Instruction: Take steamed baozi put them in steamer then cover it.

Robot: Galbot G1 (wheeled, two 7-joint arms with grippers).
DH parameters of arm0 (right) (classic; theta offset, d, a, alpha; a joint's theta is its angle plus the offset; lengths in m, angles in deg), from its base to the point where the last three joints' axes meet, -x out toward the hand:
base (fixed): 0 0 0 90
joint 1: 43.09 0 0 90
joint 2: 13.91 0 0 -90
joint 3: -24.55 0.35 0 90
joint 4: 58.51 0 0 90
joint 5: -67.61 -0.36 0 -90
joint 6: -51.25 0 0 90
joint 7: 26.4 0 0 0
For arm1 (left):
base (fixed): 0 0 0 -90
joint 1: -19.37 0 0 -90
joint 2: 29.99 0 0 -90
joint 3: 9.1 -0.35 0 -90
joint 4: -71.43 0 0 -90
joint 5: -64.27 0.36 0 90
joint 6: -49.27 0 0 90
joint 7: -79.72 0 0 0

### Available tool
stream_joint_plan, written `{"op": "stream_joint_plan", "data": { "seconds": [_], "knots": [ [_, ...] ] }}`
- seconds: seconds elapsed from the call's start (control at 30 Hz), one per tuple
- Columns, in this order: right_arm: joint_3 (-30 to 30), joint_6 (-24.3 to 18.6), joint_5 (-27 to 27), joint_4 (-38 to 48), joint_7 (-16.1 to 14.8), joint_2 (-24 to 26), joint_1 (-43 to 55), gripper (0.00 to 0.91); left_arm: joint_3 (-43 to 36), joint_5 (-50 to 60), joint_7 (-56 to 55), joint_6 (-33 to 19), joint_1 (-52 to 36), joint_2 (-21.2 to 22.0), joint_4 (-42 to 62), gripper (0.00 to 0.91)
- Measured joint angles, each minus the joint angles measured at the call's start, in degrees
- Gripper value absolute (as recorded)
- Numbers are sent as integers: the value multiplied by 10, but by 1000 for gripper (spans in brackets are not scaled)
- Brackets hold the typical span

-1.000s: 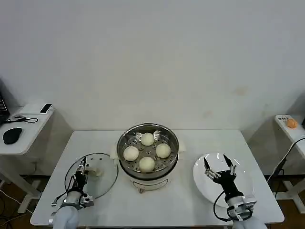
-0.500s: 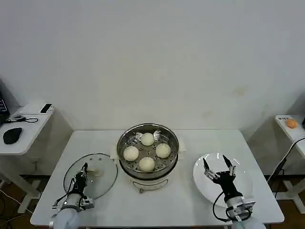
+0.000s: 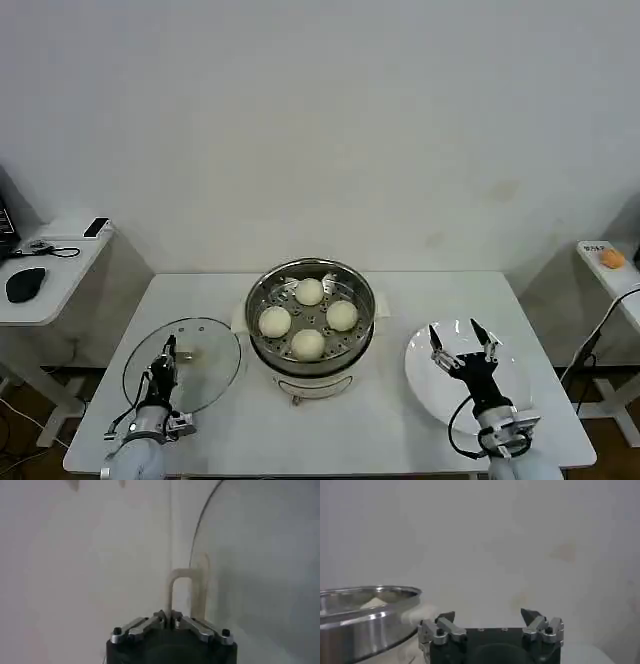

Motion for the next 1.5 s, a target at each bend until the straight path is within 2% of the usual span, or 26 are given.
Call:
{"op": "stream_joint_plan", "data": {
  "seconds": [0.23, 0.63, 0.83, 1.03, 1.2, 1.5],
  "knots": [
    [-1, 4, -7, -2, 0, 2, 8, 907, 1, 18, 11, 48, 34, 2, -73, 0],
    [-15, 5, -7, 2, 0, 1, 16, 907, -1, 125, 23, 199, 91, 16, -196, 0],
    [-14, 11, -8, -3, 2, 6, 13, 907, 0, 157, 46, 249, 91, 9, -246, 0],
    [-7, 29, -8, -13, 10, 14, 9, 907, -18, 172, 82, 279, 80, -2, -300, 0],
    [7, 55, -13, -28, 21, 28, 1, 907, -62, 180, 120, 293, 64, -7, -340, 0],
    [45, 112, -12, -51, 38, 41, -16, 907, -169, 192, 175, 308, 15, 22, -346, 0]
  ]
}}
